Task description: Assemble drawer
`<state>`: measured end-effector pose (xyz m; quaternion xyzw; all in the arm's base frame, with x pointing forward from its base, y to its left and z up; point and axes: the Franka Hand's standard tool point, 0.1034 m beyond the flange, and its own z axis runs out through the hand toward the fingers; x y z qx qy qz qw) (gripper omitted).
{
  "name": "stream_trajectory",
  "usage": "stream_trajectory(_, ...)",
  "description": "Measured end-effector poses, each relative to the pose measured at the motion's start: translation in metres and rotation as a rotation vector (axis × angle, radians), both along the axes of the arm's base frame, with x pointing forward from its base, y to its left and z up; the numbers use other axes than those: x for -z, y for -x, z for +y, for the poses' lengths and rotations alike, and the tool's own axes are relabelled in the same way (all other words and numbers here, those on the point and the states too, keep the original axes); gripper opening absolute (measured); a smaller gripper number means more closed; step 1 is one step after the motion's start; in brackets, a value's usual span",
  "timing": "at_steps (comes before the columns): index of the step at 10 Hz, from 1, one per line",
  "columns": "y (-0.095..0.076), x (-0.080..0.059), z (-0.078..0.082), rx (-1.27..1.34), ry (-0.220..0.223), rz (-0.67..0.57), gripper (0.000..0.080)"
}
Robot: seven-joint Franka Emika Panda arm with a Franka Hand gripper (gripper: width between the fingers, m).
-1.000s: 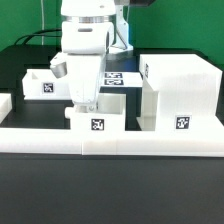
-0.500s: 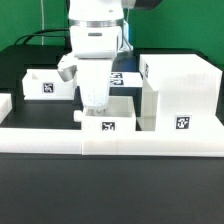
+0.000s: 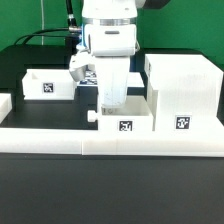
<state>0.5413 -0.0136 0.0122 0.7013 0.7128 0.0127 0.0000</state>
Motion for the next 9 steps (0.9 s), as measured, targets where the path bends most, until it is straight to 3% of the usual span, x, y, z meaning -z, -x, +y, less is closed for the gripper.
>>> stream_trajectory(9,-0.001,0.001,0.012,0.093,-0.003,0.026,0.0042)
